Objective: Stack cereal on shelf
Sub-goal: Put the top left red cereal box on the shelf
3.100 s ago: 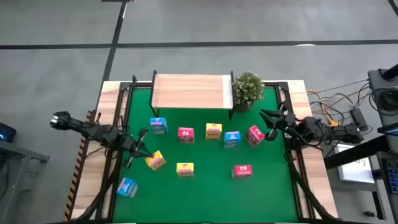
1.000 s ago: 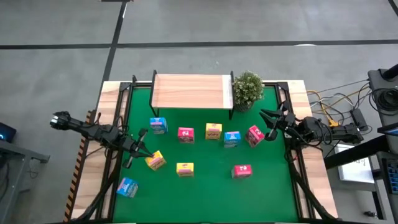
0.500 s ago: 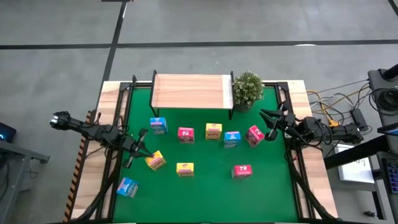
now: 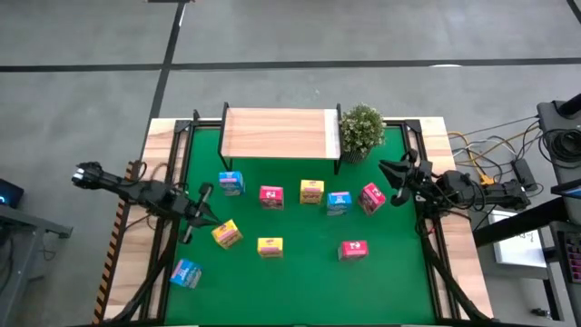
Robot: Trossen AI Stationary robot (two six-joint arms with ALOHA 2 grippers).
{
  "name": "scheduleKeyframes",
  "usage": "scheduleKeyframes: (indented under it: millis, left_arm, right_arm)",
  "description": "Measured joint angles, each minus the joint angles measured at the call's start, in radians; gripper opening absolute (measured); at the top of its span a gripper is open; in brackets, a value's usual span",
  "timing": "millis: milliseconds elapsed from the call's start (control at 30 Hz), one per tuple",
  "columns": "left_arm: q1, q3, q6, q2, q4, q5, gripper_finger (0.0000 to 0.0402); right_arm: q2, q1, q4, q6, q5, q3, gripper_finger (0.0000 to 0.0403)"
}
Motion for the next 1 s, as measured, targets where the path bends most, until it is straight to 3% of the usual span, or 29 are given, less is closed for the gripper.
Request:
scheduleKeyframes:
  millis: [200,400,567,667,767,867,1000]
  left_arm:
    - [0.000,0.000,-0.002,0.067,0.324,0.000,0.0000]
    - [0.000,0.000,0.003,0.156,0.488,0.000,0.0000]
    - [-0.001,0.000,-0.068,0.250,0.677,-0.031,0.0000]
    - [0.000,0.000,-0.179,0.316,0.862,-0.157,0.0000]
    - [0.000,0.021,-0.193,0.369,0.949,-0.376,0.0000]
    - [0.000,0.082,-0.131,0.403,0.898,-0.557,0.0000]
    - [0.000,0.213,-0.033,0.439,0.683,-0.602,0.0000]
  right_arm:
    - [0.000,0.000,0.032,0.030,0.038,0.000,0.0063]
    - [0.020,0.000,0.096,0.058,0.031,0.012,0.0063]
    - [0.118,0.000,0.097,0.042,0.031,0.090,0.0063]
    - [0.207,0.000,0.095,0.025,0.035,0.150,0.0063]
    - [0.306,0.000,0.089,0.001,0.037,0.226,0.0063]
    - [0.402,0.000,0.049,-0.026,0.038,0.318,0.0063]
    - [0.519,0.000,-0.071,-0.034,0.038,0.462,0.0063]
